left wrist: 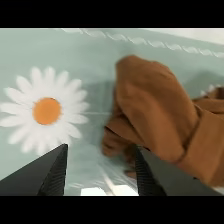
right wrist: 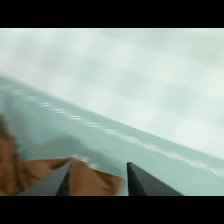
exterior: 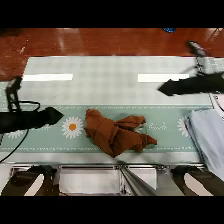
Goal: Fold the shirts.
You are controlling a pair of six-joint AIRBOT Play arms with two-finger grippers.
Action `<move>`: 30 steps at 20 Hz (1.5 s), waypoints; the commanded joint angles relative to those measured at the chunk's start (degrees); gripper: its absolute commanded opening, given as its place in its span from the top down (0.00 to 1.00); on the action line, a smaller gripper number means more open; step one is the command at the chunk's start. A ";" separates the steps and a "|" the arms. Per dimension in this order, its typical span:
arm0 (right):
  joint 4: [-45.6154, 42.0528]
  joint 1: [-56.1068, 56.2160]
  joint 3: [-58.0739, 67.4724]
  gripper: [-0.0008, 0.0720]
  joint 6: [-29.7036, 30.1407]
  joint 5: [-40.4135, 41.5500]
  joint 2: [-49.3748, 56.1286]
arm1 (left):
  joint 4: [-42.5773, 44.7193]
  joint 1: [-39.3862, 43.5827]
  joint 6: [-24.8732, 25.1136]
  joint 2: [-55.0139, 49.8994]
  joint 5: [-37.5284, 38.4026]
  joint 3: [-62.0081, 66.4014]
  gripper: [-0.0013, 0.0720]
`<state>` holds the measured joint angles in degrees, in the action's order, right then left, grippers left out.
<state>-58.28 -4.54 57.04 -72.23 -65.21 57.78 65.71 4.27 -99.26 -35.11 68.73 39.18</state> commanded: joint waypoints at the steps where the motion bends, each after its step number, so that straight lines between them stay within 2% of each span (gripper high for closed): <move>1: -2.34 -17.75 -15.37 0.43 -2.43 -0.26 -7.87 | -19.10 -0.61 8.33 -5.95 -1.84 -4.96 0.29; 3: 0.61 -21.68 -24.87 0.43 -0.15 -0.35 -10.25 | -29.33 -0.59 15.56 -12.92 -3.56 -8.26 0.29; 4: 2.32 -21.77 -28.04 0.43 -0.26 1.25 -11.50 | -31.54 -0.31 17.44 -16.79 -3.61 -8.63 0.29; 7: 5.44 -21.73 -31.87 0.43 0.55 -0.76 -12.35 | -32.65 3.10 18.25 -25.90 -4.61 -8.33 0.29; 9: 4.35 -21.73 -33.11 0.43 0.42 -3.54 -12.35 | -37.68 6.27 22.91 -29.86 -6.56 -8.31 0.29; 11: 3.65 -21.73 -35.10 0.42 -0.20 -5.03 -12.35 | -39.21 9.16 23.58 -32.70 -10.34 -8.31 0.29; 12: 3.76 -21.73 -36.30 0.43 -1.29 -5.77 -12.35 | -39.21 9.90 23.65 -34.07 -11.39 -8.26 0.34; 14: 4.17 -21.03 -38.03 0.42 -1.46 -8.70 -12.35 | -39.19 9.99 26.73 -35.28 -11.23 -8.07 0.96; 18: 2.34 -12.92 -38.36 0.42 -3.85 -7.50 -11.21 | -39.19 9.92 29.40 -34.93 -11.37 -8.04 0.96; 22: 2.91 -5.38 -38.36 0.42 -5.25 -6.01 -5.51 | -39.19 9.92 29.62 -34.93 -11.30 -8.04 0.96; 25: 10.80 -0.68 -38.29 0.42 -4.85 1.20 -1.38 | -39.19 9.92 29.62 -34.93 -11.32 -8.04 0.96; 29: 23.34 6.56 -36.76 0.43 -0.61 11.28 5.42 | -42.51 9.92 29.62 -34.93 -11.32 -7.93 0.96; 30: 23.96 9.14 -34.99 0.49 -0.55 11.89 7.54 | -42.88 9.92 29.66 -34.93 -11.37 -7.28 0.96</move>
<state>-41.30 -1.06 19.92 -74.78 -59.72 60.40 25.26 14.17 -69.80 -70.00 57.43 31.29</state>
